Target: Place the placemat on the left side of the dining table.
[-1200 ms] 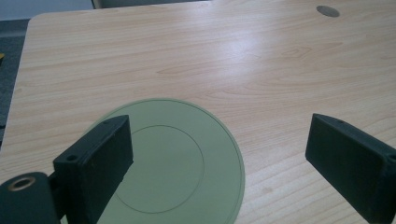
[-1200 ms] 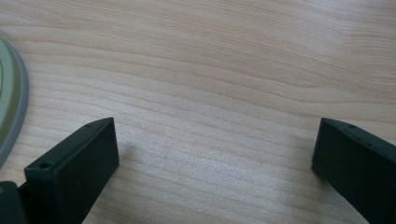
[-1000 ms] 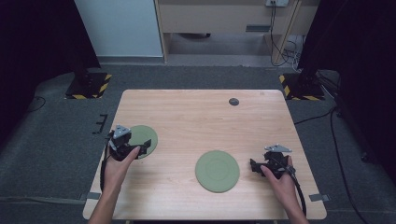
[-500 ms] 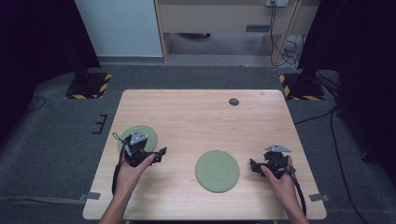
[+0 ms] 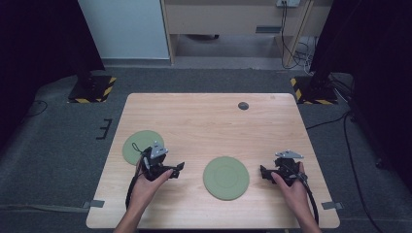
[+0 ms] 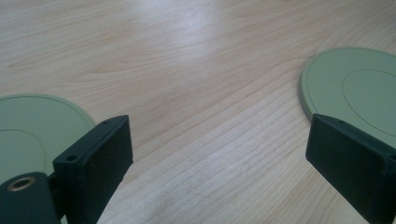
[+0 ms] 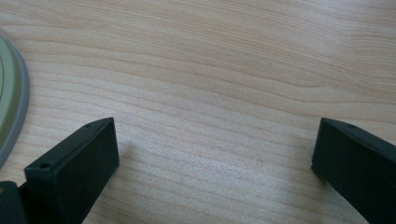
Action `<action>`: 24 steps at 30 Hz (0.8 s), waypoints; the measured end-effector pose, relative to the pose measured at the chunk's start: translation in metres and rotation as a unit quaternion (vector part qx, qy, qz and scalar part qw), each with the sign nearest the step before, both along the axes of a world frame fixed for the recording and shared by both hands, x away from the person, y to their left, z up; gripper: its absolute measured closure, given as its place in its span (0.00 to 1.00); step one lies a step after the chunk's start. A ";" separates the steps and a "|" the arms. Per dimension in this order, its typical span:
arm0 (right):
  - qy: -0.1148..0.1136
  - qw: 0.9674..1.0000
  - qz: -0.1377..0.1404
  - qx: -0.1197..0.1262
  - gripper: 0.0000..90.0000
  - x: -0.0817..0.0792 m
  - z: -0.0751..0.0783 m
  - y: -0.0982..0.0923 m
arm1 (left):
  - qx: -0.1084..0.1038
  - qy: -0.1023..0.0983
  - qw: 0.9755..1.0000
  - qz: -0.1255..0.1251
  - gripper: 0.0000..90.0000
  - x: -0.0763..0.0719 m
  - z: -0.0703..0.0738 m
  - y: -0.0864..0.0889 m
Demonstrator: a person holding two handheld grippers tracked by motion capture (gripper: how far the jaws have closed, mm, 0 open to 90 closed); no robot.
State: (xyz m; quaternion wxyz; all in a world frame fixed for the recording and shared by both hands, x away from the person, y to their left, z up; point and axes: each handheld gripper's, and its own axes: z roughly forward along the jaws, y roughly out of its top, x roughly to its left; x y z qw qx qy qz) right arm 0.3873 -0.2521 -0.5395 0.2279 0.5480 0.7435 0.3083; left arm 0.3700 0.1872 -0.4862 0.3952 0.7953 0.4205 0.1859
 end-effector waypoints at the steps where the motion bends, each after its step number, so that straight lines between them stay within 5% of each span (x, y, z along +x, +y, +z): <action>1: 0.000 1.000 0.000 0.000 0.01 0.000 0.000 0.000 | 0.000 0.001 1.000 -0.002 0.07 -0.001 -0.001 -0.002; 15: 0.000 1.000 0.002 0.000 0.01 0.000 0.000 0.000 | 0.021 0.018 0.999 -0.027 0.07 0.002 -0.018 -0.024; 24: 0.000 1.000 0.002 0.000 0.01 0.000 0.000 0.000 | 0.013 0.021 0.999 -0.025 0.06 0.012 -0.026 -0.034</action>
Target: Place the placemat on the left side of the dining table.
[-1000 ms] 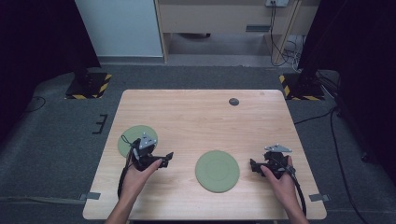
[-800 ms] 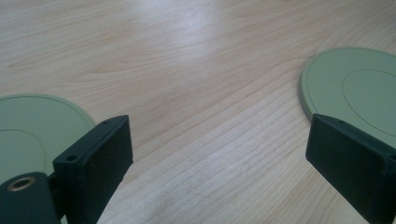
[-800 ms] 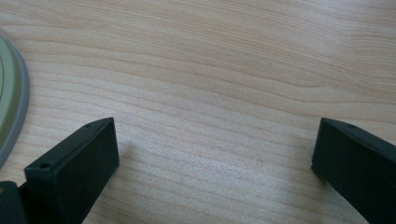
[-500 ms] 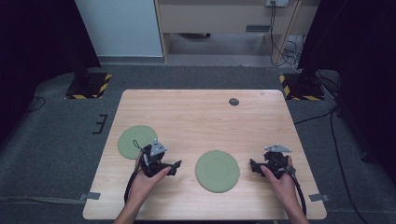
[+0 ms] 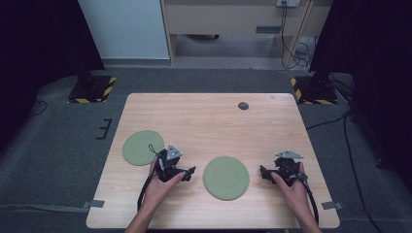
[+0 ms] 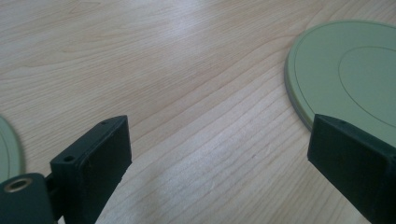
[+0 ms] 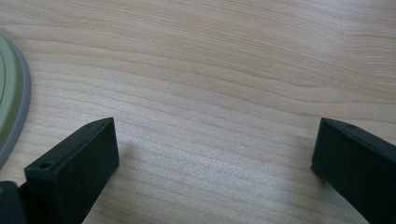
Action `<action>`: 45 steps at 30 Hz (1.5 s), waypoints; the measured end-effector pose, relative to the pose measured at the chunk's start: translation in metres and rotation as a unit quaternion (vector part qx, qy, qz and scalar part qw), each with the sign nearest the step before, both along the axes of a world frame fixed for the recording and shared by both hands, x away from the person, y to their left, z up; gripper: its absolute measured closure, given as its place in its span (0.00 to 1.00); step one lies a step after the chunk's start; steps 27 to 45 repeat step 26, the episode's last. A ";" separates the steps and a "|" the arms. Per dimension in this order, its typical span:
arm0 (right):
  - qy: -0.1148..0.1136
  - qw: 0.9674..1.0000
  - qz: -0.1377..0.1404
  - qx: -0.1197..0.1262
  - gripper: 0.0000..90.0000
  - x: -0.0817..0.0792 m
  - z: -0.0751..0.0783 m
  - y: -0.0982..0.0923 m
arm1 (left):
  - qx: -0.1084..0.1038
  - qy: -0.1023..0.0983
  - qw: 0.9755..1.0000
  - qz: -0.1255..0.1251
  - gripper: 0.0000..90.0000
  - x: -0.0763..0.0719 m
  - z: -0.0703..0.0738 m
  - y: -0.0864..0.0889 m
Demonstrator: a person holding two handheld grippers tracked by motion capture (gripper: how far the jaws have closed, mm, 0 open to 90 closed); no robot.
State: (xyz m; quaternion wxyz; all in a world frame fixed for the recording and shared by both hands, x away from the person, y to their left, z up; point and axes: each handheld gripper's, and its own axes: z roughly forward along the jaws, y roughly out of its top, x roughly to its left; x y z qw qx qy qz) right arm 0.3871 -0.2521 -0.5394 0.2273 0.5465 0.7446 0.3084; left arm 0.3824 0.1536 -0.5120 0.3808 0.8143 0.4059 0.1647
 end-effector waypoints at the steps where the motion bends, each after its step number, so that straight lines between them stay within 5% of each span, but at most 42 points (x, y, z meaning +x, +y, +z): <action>1: 0.000 1.000 0.000 0.000 0.01 0.000 0.000 0.000 | 0.003 0.000 1.000 -0.004 0.06 0.001 -0.001 -0.002; 19: 0.000 1.000 0.002 0.000 0.01 0.000 0.000 0.000 | 0.018 0.021 0.999 -0.029 0.06 0.001 -0.024 -0.016; 25: 0.000 1.000 0.002 0.000 0.01 -0.001 0.000 0.000 | 0.038 0.015 0.999 -0.032 0.03 -0.001 -0.024 -0.020; 45: 0.000 1.000 0.002 0.000 0.01 -0.001 0.000 0.000 | 0.038 0.015 0.999 -0.032 0.03 -0.001 -0.024 -0.020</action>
